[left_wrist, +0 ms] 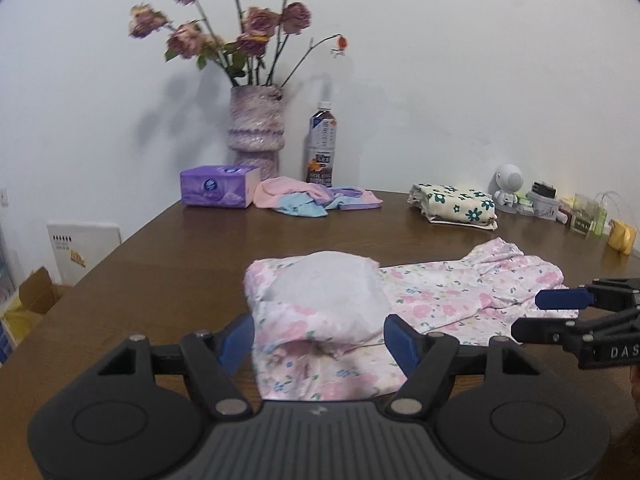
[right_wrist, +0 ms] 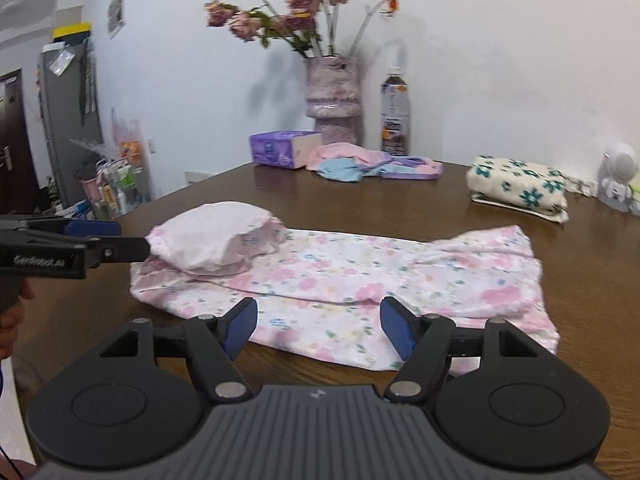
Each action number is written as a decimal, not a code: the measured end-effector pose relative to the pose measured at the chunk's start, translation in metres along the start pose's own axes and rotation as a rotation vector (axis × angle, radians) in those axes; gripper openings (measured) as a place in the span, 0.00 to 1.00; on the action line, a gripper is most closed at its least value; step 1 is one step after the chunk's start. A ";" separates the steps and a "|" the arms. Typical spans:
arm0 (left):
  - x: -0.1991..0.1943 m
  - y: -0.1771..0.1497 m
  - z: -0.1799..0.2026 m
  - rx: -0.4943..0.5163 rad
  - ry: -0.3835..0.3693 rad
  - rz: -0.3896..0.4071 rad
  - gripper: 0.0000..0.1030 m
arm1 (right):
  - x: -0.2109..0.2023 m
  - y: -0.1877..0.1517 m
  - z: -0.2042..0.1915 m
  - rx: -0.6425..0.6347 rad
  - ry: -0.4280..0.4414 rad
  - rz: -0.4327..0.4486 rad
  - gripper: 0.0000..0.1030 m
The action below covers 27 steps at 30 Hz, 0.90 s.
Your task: Fold clothes
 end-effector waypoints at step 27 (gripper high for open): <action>0.041 -0.016 -0.012 0.318 -0.128 -0.095 0.12 | 0.095 0.017 -0.084 -0.094 0.233 -0.175 0.11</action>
Point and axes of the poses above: each gripper's, at about its wrist camera, not at the fingertips, and x roughly the way its jaws point, z to its right, y to its top, the point moved 9 cm from there along x, roughly the way its jaws point, and after that the axes turned 5 degrees about x, right-handed, at the moved point
